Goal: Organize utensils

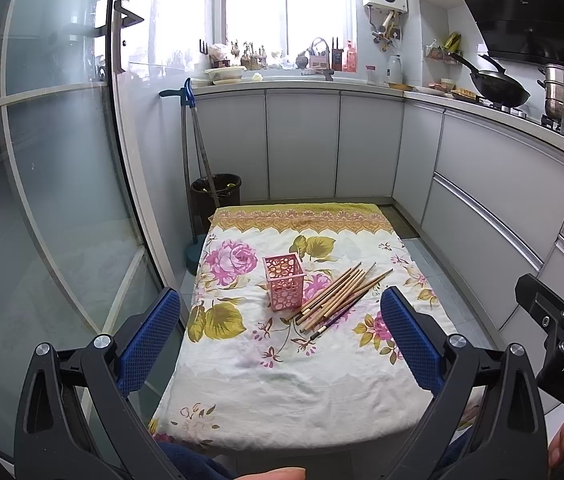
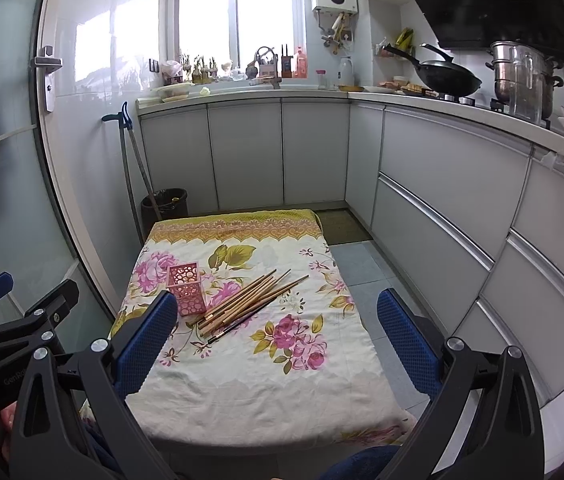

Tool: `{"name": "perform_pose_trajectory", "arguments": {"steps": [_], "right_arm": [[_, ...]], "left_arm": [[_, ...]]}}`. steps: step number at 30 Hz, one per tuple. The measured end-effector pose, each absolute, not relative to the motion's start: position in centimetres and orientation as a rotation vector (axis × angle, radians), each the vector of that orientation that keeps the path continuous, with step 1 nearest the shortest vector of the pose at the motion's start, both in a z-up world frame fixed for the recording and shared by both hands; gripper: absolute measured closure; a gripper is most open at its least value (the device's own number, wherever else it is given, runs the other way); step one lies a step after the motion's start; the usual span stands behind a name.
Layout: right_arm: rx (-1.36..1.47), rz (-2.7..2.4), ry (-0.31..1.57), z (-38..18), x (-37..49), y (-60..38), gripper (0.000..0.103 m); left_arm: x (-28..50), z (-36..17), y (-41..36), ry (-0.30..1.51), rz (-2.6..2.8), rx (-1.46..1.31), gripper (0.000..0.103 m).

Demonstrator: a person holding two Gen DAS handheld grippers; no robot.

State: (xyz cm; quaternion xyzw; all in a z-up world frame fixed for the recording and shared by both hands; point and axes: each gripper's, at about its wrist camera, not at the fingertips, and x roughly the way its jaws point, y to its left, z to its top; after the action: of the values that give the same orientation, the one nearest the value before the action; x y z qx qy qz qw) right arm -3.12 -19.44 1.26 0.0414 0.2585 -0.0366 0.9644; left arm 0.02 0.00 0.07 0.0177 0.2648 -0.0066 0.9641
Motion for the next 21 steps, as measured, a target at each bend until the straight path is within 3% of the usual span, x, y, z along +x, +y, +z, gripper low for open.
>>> {"name": "perform_pose_trajectory", "arguments": {"steps": [21], "right_arm": [[0.083,-0.073,0.524,1.00,-2.84,-19.17,0.005]], "left_arm": [[-0.06,0.18,-0.37,0.537,-0.019,0.032,0.007]]}}
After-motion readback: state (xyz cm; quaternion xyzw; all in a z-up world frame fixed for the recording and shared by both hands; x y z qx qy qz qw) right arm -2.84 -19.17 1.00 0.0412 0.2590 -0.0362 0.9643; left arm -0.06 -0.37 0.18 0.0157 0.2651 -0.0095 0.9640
